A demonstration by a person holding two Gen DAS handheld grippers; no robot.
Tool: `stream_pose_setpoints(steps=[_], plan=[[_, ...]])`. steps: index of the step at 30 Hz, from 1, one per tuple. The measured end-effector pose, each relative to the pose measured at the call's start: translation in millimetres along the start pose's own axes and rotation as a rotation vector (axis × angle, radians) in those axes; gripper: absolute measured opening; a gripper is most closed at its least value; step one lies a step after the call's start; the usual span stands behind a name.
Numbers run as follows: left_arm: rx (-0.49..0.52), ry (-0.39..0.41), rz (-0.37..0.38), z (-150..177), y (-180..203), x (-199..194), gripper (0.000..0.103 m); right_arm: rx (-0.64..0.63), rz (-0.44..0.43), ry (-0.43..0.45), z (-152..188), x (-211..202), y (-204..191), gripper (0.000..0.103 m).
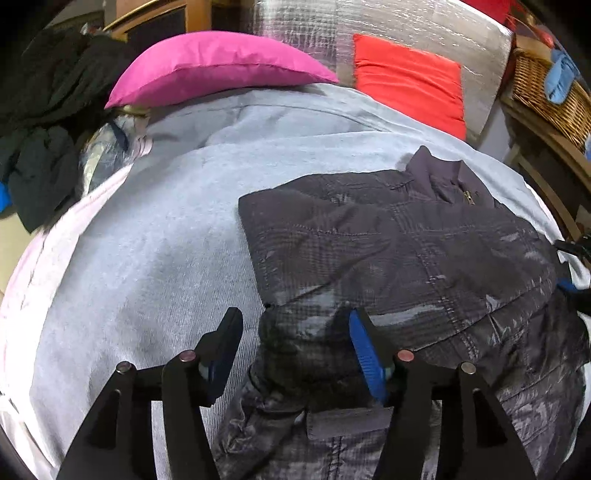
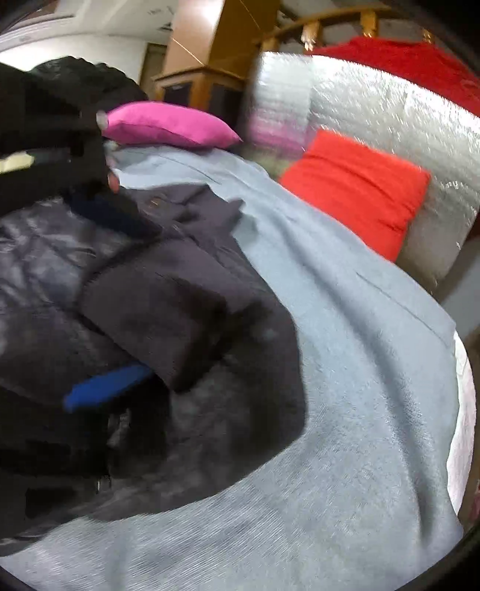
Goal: Fold large clothes
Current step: 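Lower the sleeve onto the jacket and open the right tool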
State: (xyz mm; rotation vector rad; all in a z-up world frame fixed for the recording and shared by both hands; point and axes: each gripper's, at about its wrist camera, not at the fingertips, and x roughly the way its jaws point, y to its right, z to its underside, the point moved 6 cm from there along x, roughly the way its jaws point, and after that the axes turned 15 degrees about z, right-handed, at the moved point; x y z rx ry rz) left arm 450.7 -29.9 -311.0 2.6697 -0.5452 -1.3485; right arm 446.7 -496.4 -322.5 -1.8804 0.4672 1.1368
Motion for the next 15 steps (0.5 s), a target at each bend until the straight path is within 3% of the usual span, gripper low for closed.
stream_pose_setpoints(steps=[2, 4, 8, 15], plan=[[0.018, 0.003, -0.018, -1.2, 0.7, -0.2, 0.061, 0.005, 0.042, 0.017, -3.9, 3.4, -0.4, 0.027], [0.018, 0.005, -0.021, -2.1, -1.0, -0.8, 0.061, -0.011, 0.082, 0.056, -2.5, -4.3, -3.1, 0.017], [-0.002, 0.007, -0.01, -1.6, -4.7, -4.0, 0.061, -0.115, 0.07, 0.2, 11.8, -46.6, -20.6, 0.013], [-0.005, 0.025, -0.02, 4.6, -11.2, -19.0, 0.061, -0.169, -0.06, 0.284, 62.7, -121.1, -19.4, 0.012]])
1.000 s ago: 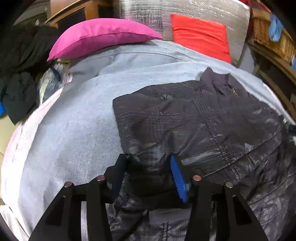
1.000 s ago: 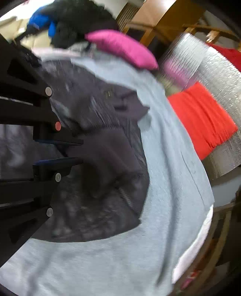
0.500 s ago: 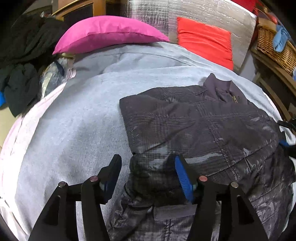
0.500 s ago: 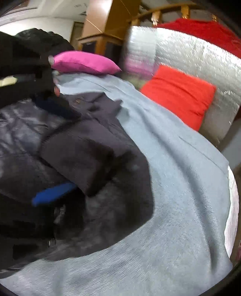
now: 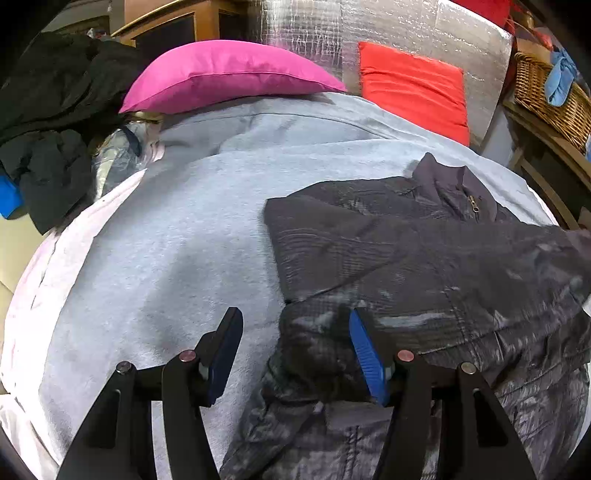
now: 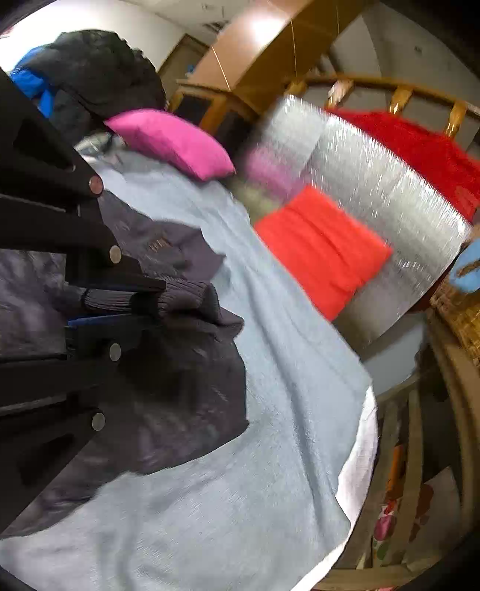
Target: Fold large clothes
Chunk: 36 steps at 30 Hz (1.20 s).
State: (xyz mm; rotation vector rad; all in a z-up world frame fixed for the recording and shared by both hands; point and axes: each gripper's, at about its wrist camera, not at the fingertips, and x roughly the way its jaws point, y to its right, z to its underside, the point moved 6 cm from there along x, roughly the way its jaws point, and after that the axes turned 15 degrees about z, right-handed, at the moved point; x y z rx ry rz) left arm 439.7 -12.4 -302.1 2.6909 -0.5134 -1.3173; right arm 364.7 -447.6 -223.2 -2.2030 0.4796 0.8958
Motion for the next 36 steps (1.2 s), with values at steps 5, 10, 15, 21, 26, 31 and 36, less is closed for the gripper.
stream_pose_setpoints(steps=[5, 10, 15, 21, 26, 31, 36], plan=[[0.006, 0.004, -0.012, 5.3, -5.5, -10.2, 0.061, 0.037, 0.045, 0.011, 36.8, -29.9, 38.9, 0.012], [0.019, -0.055, -0.019, 17.7, -7.3, 0.5, 0.066, 0.129, 0.068, -0.16, 50.6, 15.1, 82.4, 0.017], [0.0, -0.029, -0.005, 18.4, -10.1, -10.6, 0.066, 0.128, -0.014, -0.059, 36.3, -9.2, 77.8, 0.089], [-0.012, 0.015, 0.048, 10.3, -2.7, -14.5, 0.066, -0.072, 0.144, -0.023, 22.1, -3.5, 62.9, 0.089], [-0.014, -0.058, 0.046, 10.5, 3.4, 13.4, 0.066, -0.137, 0.208, -0.148, 32.1, 53.6, 71.7, 0.073], [0.029, -0.063, 0.021, 5.7, 11.5, 18.2, 0.066, -0.278, 0.26, -0.101, 39.9, 49.9, 50.4, 0.032], [0.056, -0.062, 0.003, 5.8, 12.9, 18.3, 0.066, -0.273, 0.232, -0.005, 40.4, 20.0, 49.7, 0.024]])
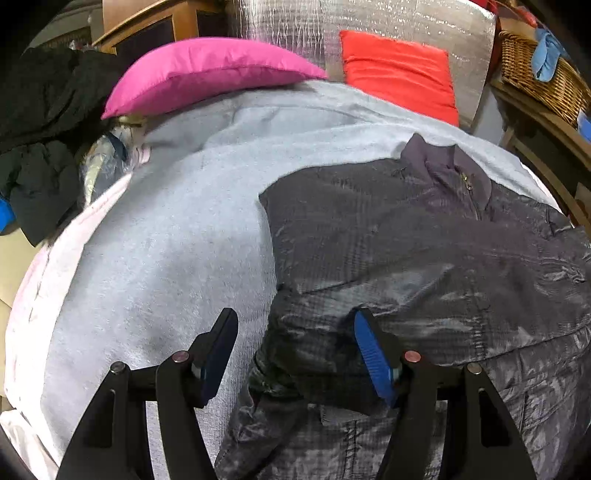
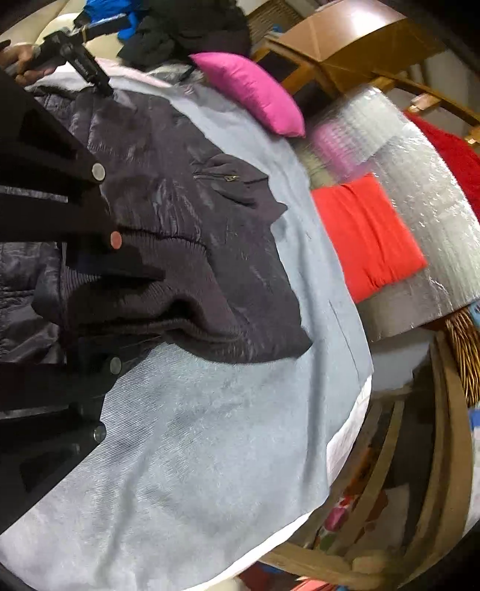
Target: Fold large clothes
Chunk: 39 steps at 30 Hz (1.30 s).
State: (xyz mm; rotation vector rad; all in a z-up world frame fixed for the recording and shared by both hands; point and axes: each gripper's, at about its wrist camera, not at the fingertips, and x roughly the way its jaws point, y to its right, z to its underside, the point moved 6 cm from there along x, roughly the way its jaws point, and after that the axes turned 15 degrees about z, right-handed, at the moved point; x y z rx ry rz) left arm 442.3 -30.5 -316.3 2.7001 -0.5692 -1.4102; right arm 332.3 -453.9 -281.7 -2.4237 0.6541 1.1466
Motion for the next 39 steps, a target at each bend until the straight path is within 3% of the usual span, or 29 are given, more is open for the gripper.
stream_pose_setpoints(steps=[4, 7, 9, 10, 14, 16, 17, 19, 20, 24, 34, 37, 38, 39], plan=[[-0.024, -0.056, 0.005, 7.8, -7.9, 13.5, 0.071, 0.039, 0.018, -0.11, 18.1, 41.2, 14.8, 0.029], [-0.023, -0.032, 0.009, 6.5, -6.8, 3.0, 0.071, 0.089, -0.029, -0.11, 12.6, 31.5, 18.8, 0.038], [-0.017, 0.01, 0.026, 3.4, -5.4, -11.1, 0.071, 0.126, -0.06, -0.104, 7.5, 16.2, 27.0, 0.069], [-0.016, 0.03, 0.037, 1.9, -5.0, -17.3, 0.071, 0.14, -0.06, -0.085, 5.5, 10.8, 29.9, 0.071], [-0.018, 0.085, 0.054, -1.4, -4.8, -32.3, 0.073, 0.118, -0.068, 0.089, -6.7, -35.1, 34.0, 0.071], [-0.016, 0.055, 0.037, 0.4, -5.0, -21.9, 0.073, 0.067, -0.087, 0.107, -6.0, -46.6, 17.0, 0.068], [-0.012, 0.029, 0.022, 2.6, -4.5, -15.4, 0.073, 0.026, -0.084, 0.11, -3.6, -48.3, 6.6, 0.063], [0.0, -0.044, -0.02, 11.0, -5.9, 4.9, 0.073, -0.054, -0.075, 0.09, 2.4, -40.4, -17.8, 0.038], [-0.001, -0.062, -0.021, 13.4, -7.9, 9.8, 0.073, -0.095, -0.068, 0.046, 9.4, -29.8, -29.9, 0.035], [0.014, -0.062, -0.024, 15.0, -5.8, 8.7, 0.073, -0.131, -0.024, -0.124, 36.4, 17.9, -38.7, 0.035], [0.051, 0.092, 0.068, 5.7, 11.3, -28.7, 0.073, -0.074, -0.186, -0.084, 19.4, -23.2, -44.8, 0.037], [0.066, 0.047, 0.067, 7.7, 18.6, -12.0, 0.073, -0.113, -0.208, -0.119, 26.8, -15.3, -69.0, 0.038], [0.076, 0.008, 0.051, 10.9, 20.1, -1.2, 0.073, -0.132, -0.2, -0.132, 29.9, -9.3, -82.0, 0.043], [0.086, -0.036, 0.027, 16.4, 20.6, 11.3, 0.075, -0.17, -0.171, -0.171, 38.7, 4.0, -92.0, 0.056]])
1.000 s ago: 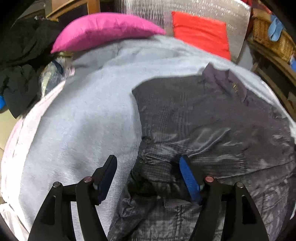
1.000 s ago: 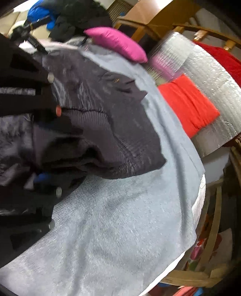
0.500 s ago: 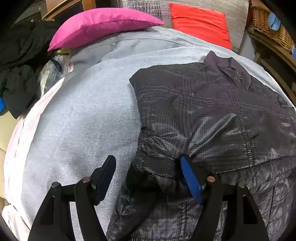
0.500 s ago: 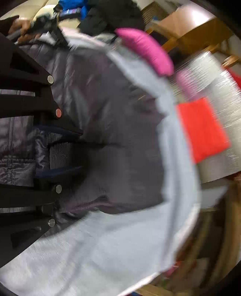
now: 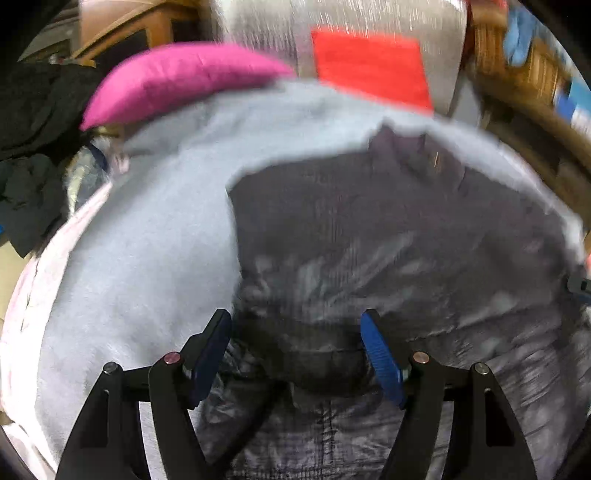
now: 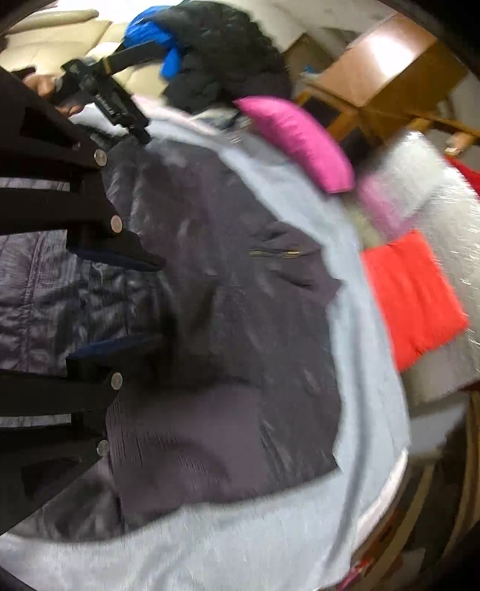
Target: Fold large clothes
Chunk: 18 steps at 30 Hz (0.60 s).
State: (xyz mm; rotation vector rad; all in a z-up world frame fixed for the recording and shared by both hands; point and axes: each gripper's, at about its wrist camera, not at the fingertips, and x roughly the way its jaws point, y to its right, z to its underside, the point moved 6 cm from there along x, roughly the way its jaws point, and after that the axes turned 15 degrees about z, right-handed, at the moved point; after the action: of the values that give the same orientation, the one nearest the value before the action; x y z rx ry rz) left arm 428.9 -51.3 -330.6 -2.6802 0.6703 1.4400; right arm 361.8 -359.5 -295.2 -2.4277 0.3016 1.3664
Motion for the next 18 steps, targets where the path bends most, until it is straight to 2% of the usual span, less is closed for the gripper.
stream_pose_setpoints(steps=[2, 3, 5, 7, 13, 18], plan=[[0.02, 0.001, -0.038, 2.4, 2.6, 4.6, 0.078, -0.034, 0.023, -0.047, 8.6, 21.6, -6.5, 0.056], [0.024, 0.001, -0.042, 2.1, 3.3, 2.8, 0.078, -0.051, 0.039, -0.031, 10.8, 21.9, -8.0, 0.056], [0.02, 0.003, -0.033, 3.1, 4.6, -5.1, 0.078, -0.069, 0.039, -0.014, 12.0, 9.4, -8.7, 0.056], [0.021, 0.029, -0.025, 5.1, 5.9, -19.7, 0.078, -0.048, -0.007, -0.008, 14.1, -8.8, -1.5, 0.056], [0.042, 0.076, -0.021, 25.7, 8.7, -60.9, 0.078, -0.001, -0.018, 0.05, 31.3, -64.8, 52.1, 0.057], [0.007, 0.096, -0.005, 55.0, 0.0, -87.5, 0.078, 0.042, -0.006, 0.037, 72.4, -103.0, 97.6, 0.058]])
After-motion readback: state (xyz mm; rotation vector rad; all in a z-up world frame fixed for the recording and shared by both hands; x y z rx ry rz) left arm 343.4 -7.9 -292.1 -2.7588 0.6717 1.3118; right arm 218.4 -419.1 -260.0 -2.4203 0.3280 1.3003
